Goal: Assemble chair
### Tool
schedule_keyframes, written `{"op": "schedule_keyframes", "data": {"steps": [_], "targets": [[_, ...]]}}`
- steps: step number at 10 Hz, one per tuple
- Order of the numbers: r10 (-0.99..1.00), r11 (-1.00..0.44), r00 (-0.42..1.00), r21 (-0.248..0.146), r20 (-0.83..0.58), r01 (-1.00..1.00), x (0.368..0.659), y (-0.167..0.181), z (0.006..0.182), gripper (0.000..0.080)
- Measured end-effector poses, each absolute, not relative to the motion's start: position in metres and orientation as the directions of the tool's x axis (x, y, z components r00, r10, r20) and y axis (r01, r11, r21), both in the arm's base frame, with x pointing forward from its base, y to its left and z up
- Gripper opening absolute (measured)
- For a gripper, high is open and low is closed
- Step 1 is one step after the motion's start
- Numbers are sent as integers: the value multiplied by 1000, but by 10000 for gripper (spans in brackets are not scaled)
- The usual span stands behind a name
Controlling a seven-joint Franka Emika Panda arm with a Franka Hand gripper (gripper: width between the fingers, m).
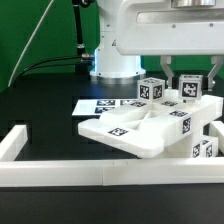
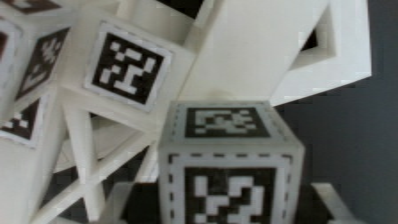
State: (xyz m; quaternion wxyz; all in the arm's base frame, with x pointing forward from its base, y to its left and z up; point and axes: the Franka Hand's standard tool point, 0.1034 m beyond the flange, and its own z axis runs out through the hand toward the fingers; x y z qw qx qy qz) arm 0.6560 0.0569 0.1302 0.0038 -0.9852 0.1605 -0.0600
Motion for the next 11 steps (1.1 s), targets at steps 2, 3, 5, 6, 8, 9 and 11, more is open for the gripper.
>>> {"op": "schedule_keyframes", "data": {"steps": [2, 3, 5, 6, 8, 9, 11], "targets": [[-319, -947, 938, -30, 132, -318, 659, 58, 130, 285], [-321, -947, 938, -31, 135, -319, 659, 59, 130, 285], [-325, -946, 935, -35, 141, -323, 660, 63, 130, 285], [-324, -946, 935, -35, 145, -323, 661, 63, 130, 285], [-324, -946, 935, -35, 145, -323, 661, 63, 130, 285], [-326, -945, 934, -36, 147, -324, 660, 62, 130, 285], [-338, -941, 935, -35, 109, -337, 656, 58, 130, 285]]}}
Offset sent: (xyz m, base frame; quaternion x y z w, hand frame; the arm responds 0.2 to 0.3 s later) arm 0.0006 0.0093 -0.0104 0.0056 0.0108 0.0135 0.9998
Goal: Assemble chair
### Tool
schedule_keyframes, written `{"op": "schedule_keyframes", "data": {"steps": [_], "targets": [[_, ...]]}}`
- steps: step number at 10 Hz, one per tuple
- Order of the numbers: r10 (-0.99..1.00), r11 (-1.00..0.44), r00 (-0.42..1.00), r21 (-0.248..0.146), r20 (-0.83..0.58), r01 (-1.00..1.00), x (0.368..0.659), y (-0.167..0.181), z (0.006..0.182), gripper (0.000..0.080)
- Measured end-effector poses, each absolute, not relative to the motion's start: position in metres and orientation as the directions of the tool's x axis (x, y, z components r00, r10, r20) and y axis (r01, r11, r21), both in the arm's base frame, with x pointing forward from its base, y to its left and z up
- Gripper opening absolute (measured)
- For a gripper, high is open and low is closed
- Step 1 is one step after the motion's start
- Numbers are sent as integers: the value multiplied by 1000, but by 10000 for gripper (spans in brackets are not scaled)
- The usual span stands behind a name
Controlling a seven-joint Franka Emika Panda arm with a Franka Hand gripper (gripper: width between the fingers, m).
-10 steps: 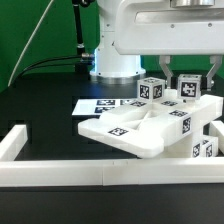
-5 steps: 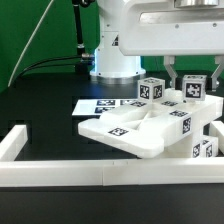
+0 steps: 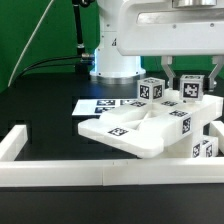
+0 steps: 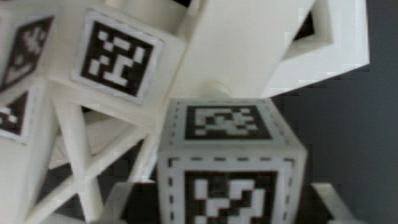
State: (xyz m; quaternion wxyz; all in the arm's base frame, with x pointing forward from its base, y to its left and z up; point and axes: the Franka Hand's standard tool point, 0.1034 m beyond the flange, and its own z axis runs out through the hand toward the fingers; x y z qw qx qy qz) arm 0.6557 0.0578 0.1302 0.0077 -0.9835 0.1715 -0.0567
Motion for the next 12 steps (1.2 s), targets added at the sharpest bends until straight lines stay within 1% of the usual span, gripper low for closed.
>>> {"op": "schedule_keyframes", "data": {"steps": [1, 2, 3, 6, 10, 12], "targets": [[-357, -934, 932, -43, 58, -355, 655, 55, 136, 285], [-367, -930, 928, -48, 68, -364, 661, 57, 144, 285], [-367, -930, 927, -46, 76, -365, 661, 61, 142, 285], [-377, -926, 923, -45, 78, -374, 662, 60, 140, 285], [-381, -925, 921, -40, 79, -379, 657, 63, 129, 285], [-383, -924, 920, -42, 89, -380, 658, 61, 129, 285]]}}
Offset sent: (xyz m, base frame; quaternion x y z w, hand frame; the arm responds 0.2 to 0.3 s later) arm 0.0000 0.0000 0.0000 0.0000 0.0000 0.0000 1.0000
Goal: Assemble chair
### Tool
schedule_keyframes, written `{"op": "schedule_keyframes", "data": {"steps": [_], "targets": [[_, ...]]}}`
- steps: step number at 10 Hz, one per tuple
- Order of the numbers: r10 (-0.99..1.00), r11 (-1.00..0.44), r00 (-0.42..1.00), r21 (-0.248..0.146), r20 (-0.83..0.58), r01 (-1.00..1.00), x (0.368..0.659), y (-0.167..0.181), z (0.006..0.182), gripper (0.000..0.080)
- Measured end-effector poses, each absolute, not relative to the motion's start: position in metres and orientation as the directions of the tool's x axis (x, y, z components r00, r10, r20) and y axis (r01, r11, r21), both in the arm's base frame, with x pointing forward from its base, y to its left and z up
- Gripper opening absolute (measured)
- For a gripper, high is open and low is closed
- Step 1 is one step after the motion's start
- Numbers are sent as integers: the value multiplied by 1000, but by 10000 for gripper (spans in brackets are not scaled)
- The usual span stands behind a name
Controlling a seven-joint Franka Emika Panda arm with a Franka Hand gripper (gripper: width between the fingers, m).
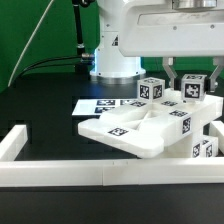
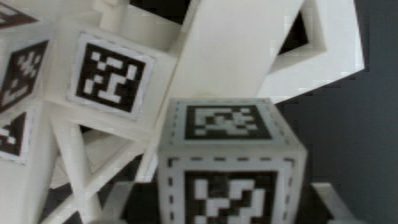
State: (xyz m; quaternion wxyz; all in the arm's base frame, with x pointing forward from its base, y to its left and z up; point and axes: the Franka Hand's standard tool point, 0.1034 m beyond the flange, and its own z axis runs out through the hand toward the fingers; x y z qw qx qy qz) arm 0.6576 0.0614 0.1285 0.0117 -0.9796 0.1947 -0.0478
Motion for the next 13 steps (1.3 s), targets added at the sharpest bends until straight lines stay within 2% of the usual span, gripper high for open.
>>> {"op": "schedule_keyframes", "data": {"steps": [10, 11, 13], "targets": [[-389, -921, 907, -54, 162, -385, 669, 55, 127, 285], [-379, -925, 910, -43, 168, -378, 671, 56, 130, 285], [-272, -957, 930, 28, 245, -287, 686, 67, 161, 285]]}}
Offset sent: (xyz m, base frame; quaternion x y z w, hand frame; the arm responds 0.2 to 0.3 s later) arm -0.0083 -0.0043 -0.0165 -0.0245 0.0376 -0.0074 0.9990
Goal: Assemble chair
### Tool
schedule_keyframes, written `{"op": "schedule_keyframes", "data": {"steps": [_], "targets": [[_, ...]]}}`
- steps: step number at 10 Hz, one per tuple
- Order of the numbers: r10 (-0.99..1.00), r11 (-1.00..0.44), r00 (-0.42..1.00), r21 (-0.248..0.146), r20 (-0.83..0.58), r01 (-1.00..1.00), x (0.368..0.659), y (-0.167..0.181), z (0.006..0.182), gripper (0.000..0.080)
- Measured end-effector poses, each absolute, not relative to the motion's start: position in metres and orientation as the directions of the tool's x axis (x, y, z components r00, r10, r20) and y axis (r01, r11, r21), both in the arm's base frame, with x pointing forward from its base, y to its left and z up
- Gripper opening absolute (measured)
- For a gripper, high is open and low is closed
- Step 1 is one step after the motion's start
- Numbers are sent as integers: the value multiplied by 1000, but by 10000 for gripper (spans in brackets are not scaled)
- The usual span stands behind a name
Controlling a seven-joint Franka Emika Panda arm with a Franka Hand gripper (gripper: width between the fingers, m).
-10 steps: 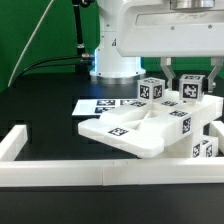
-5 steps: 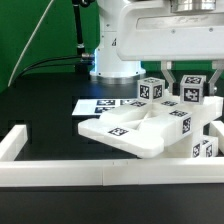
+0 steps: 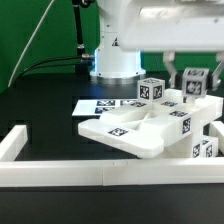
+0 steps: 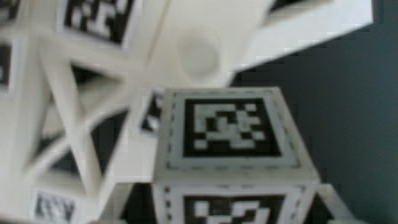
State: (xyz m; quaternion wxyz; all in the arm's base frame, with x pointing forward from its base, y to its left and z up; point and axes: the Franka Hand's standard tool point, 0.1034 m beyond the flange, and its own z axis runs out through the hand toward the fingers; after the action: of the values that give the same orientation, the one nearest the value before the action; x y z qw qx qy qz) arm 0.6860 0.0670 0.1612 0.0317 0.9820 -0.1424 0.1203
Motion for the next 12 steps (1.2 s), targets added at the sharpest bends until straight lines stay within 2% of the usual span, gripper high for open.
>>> {"op": "schedule_keyframes", "data": {"steps": [1, 3, 4, 10, 12], "targets": [[-223, -968, 932, 49, 285, -247, 691, 72, 177, 285], [-210, -973, 921, 23, 327, -230, 691, 72, 202, 285], [-213, -973, 920, 19, 328, -232, 690, 71, 204, 285], [-215, -972, 919, 21, 331, -235, 690, 71, 200, 285], [-213, -972, 910, 18, 356, -235, 682, 67, 187, 285]]}}
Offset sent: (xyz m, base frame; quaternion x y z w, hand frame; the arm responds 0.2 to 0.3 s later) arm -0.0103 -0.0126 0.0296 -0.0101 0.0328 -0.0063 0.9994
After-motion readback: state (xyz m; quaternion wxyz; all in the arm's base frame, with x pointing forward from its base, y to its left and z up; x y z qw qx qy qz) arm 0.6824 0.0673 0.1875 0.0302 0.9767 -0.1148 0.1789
